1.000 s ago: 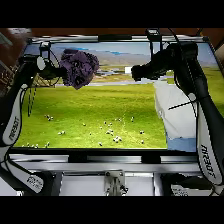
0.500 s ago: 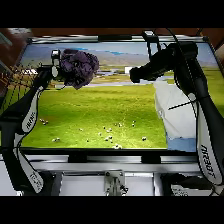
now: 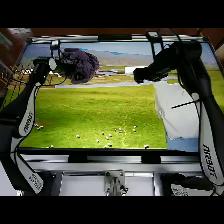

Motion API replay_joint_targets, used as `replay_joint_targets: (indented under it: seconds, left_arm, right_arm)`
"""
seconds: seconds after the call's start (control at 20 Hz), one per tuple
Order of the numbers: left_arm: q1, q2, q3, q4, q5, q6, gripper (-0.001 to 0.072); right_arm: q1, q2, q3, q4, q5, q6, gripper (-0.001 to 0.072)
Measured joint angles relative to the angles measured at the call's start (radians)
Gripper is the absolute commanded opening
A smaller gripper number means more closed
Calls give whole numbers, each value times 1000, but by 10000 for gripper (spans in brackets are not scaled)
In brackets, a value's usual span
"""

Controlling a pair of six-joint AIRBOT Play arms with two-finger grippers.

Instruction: Fold the shirts.

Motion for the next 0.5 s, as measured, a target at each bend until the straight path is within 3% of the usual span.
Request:
replay_joint_targets:
  seconds: [0.25, 0.5]
  left_arm:
    - [-157, 320, 19, -1, -27, 48, 60]
    - [-353, 603, 23, -1, -98, 40, 60]
  right_arm:
    - [-135, 140, 11, -9, 3, 21, 548]
    - [-278, 361, 13, -10, 8, 23, 548]
